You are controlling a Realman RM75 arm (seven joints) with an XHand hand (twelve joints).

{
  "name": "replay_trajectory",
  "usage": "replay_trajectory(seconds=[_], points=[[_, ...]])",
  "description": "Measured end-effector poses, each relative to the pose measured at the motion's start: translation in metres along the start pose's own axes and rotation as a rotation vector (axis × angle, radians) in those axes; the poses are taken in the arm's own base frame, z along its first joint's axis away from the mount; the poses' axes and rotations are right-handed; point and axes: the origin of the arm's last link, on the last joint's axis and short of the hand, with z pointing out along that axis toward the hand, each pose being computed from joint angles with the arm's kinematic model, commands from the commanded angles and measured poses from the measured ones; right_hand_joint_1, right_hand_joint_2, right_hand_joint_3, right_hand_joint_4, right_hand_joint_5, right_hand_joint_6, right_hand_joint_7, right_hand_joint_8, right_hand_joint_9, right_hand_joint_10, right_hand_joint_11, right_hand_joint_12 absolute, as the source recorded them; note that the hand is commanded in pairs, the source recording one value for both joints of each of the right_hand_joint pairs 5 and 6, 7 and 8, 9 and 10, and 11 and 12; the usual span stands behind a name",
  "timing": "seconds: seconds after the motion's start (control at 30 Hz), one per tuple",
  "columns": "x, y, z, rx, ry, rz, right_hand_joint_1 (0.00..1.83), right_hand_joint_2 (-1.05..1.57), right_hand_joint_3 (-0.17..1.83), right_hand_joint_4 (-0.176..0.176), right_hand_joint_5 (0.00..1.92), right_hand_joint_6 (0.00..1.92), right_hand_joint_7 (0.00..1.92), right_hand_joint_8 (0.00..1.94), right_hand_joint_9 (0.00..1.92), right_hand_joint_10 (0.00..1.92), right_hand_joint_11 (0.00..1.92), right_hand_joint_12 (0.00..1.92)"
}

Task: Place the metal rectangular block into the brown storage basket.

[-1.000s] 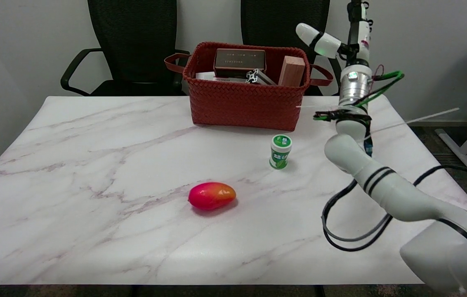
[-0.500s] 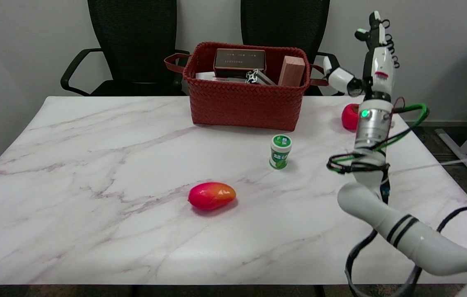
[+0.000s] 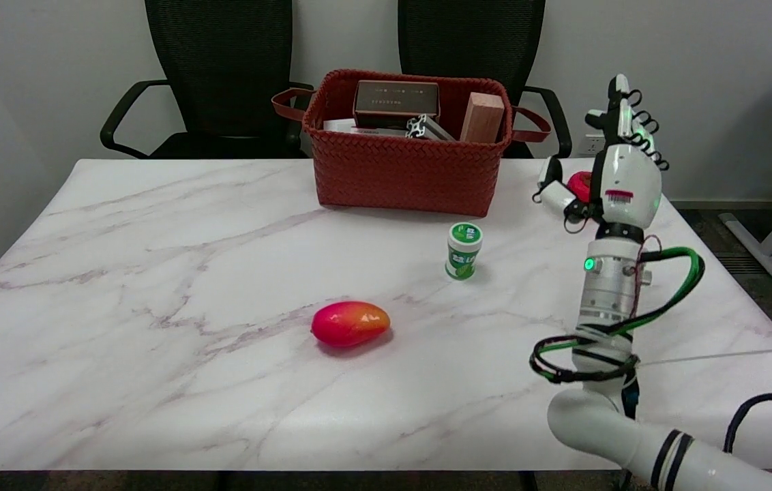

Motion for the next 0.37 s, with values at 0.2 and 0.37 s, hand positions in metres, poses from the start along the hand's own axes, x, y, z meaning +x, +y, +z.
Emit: replay_trajectory(seconds=[0.2,0.37], points=[[0.005,-0.004,-0.026,-0.01,0.013,-0.06,1.19,0.7,0.83,0.0,0.07,0.07,0.45,0.45,0.29,0.29,0.26,0.26],[0.008,-0.005,-0.043,-0.026,0.016,-0.093,1.2,0.67,0.87,0.0,0.08,0.08,0.42,0.42,0.29,0.29,0.24,0.24]])
